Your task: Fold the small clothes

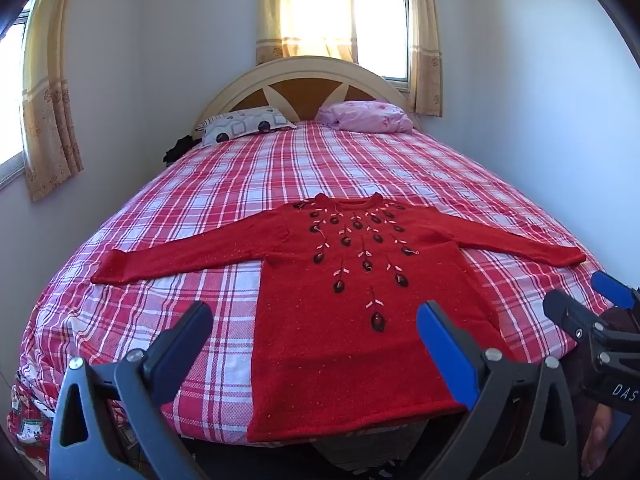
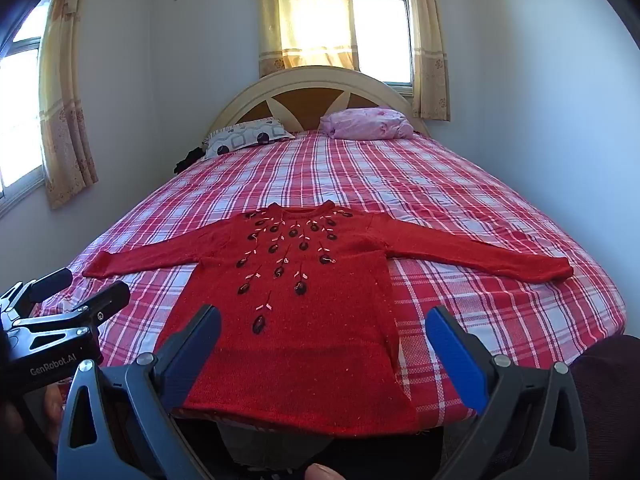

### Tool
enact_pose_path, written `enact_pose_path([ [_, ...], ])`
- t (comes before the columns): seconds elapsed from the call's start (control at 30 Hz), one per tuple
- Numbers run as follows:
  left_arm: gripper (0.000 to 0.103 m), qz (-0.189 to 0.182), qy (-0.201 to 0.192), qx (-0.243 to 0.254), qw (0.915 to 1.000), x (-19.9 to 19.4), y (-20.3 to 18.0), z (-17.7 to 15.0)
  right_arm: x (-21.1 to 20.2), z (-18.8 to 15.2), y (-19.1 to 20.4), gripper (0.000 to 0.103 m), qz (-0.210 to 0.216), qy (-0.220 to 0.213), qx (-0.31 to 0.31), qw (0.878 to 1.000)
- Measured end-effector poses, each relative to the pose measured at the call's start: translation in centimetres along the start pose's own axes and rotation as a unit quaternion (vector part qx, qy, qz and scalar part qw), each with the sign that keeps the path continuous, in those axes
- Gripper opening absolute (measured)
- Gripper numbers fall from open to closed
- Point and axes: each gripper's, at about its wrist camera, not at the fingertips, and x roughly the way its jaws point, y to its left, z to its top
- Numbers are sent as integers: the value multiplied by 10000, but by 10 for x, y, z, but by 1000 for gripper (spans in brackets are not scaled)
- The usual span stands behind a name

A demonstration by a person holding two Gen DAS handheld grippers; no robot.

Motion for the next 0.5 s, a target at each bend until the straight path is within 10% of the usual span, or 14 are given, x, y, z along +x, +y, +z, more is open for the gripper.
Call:
enact_pose_path([
  [0.5,103,1,6,-51,10000,2,2,-2,2,-2,-2,102,8,51,14,10000],
])
